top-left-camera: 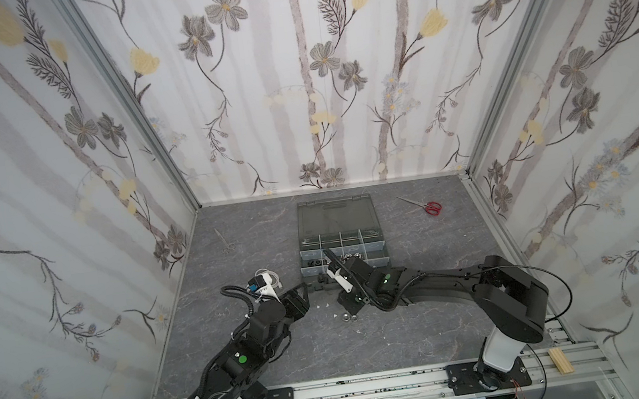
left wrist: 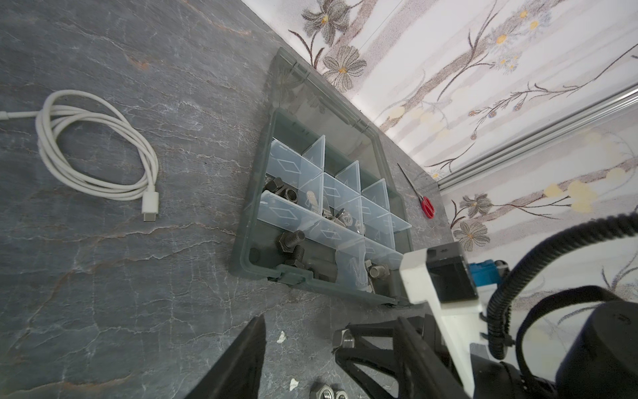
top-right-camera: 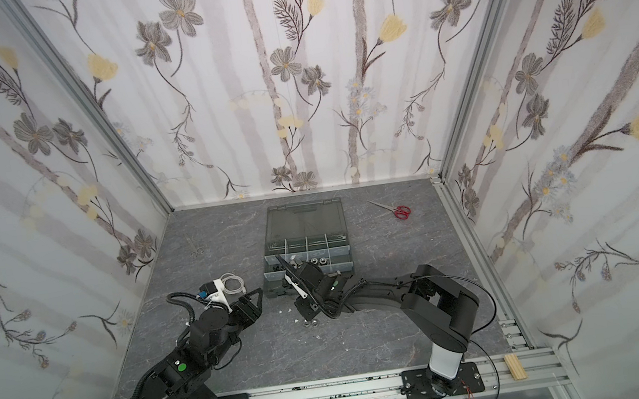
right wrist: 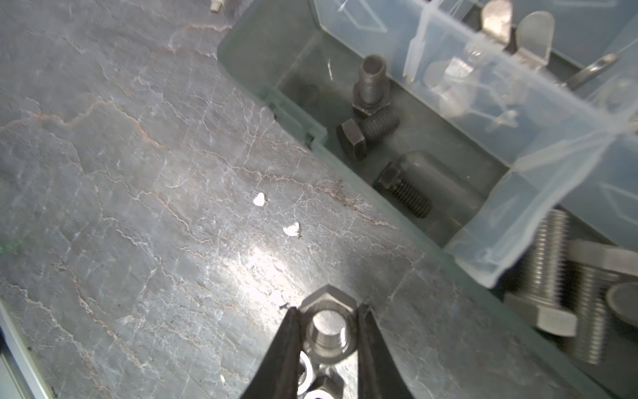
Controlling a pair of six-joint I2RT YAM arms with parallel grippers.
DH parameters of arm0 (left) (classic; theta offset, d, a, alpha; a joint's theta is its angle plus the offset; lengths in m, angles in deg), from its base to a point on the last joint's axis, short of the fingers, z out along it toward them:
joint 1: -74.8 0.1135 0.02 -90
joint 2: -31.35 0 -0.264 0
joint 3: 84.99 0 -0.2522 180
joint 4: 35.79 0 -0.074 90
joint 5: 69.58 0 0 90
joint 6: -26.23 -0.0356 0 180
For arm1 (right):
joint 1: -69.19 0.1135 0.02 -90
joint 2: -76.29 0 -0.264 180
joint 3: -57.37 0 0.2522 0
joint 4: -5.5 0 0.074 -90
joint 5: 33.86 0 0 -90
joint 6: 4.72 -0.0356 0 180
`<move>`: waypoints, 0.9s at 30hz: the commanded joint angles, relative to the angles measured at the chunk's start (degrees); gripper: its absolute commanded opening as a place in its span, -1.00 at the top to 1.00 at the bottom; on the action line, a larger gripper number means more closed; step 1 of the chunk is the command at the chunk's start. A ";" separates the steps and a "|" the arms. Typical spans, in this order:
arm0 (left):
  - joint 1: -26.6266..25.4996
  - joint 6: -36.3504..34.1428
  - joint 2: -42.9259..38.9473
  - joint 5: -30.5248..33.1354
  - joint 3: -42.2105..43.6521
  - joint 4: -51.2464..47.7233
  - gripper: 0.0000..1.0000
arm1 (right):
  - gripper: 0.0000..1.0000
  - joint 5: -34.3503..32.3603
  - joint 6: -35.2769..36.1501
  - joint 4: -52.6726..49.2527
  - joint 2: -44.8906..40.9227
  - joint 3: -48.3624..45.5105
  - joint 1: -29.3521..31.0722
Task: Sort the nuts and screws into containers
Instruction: 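Lift the hex nut with the right gripper and carry it over the box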
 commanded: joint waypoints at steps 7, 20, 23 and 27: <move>0.03 0.46 0.81 -0.71 0.17 1.93 -0.22 | 0.58 0.15 -2.50 5.47 -7.33 -2.56 -9.06; 0.03 1.82 1.29 -2.41 0.40 2.55 -0.22 | 0.57 2.24 -6.22 9.06 -2.90 1.34 -17.20; -0.01 2.29 1.56 -3.14 0.36 2.72 -0.21 | 0.56 3.33 -6.99 9.86 -1.19 2.34 -17.86; -0.02 3.14 2.06 -3.89 0.40 2.90 -0.20 | 0.56 4.27 -7.52 9.95 1.00 4.10 -18.76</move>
